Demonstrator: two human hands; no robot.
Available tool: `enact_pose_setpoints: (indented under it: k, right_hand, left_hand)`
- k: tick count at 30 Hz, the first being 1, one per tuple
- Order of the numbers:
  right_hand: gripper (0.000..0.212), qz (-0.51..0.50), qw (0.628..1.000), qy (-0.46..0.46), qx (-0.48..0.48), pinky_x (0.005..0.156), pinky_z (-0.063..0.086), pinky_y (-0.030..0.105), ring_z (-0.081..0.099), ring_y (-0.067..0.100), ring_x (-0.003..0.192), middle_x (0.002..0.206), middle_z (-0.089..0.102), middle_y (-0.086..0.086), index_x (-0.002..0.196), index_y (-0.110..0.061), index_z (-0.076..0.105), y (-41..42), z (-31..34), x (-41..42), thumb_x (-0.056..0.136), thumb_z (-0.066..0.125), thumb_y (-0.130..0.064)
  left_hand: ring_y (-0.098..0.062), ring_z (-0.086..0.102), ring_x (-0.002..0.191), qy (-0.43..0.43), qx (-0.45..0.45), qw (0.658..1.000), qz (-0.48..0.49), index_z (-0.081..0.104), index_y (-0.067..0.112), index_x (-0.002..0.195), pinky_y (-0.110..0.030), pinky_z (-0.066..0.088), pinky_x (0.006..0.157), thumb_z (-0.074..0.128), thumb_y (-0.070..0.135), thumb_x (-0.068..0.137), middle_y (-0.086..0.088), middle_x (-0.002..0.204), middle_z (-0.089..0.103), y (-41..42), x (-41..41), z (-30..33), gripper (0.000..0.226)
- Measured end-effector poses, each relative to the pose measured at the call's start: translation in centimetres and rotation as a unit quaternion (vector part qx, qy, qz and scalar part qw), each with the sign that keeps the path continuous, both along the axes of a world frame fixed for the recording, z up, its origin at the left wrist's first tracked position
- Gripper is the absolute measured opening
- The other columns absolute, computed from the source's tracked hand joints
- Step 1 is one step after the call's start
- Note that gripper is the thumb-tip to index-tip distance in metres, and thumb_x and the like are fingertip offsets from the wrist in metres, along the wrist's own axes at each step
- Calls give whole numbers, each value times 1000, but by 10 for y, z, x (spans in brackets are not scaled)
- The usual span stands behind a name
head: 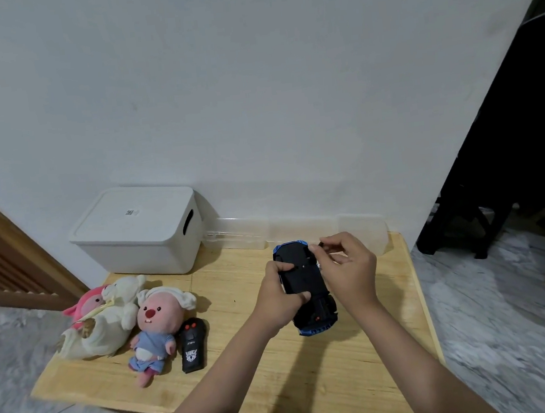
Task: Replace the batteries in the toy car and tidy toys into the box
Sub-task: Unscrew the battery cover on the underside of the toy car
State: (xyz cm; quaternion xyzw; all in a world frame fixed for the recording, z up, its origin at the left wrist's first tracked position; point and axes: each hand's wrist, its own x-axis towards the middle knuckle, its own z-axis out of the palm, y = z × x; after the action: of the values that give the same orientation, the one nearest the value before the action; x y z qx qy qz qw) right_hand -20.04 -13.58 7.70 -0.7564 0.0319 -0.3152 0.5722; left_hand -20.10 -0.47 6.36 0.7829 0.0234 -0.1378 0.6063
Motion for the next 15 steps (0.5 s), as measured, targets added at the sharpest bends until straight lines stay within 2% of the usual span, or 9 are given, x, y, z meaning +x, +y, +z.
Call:
enact_pose_setpoints:
  k: [3,7,11,13,15]
  right_hand:
    - [24,16,999,23,24,71,58,32,65,10,72,76,67,-5,85,-19,65,1,0,0,75,75,1]
    - [21,38,998,34,26,77,58,33,69,10,77,81,71,-3,87,-16,68,2,0,-3,77,72,2]
    - [32,43,999,31,11,68,57,28,66,9,72,80,69,-5,81,-32,65,6,5,-6,74,76,-3]
    - [34,33,999,27,14,64,57,27,65,9,70,79,68,-6,78,-34,63,7,6,-6,73,78,-4]
    - [35,35,998,34,31,66,57,25,65,8,70,78,68,-8,80,-34,64,7,6,-5,74,76,-1]
  left_hand:
    - [-24,55,93,-2,5,1000,-3,39,17,109,-38,54,76,67,-5,78,6,96,47,1,0,0,47]
    - [-22,55,92,-1,7,1000,-2,39,16,110,-35,53,75,66,-6,78,6,95,47,1,0,0,47]
    - [-22,56,92,1,9,1000,-8,38,15,112,-33,54,76,66,-5,79,5,95,47,1,0,1,47]
    - [-21,56,93,0,11,1000,-10,38,15,111,-34,55,78,66,-5,79,5,96,47,0,1,1,47]
    - [-23,56,95,1,14,1000,-11,37,14,111,-38,56,81,66,-5,79,3,98,48,0,1,0,47]
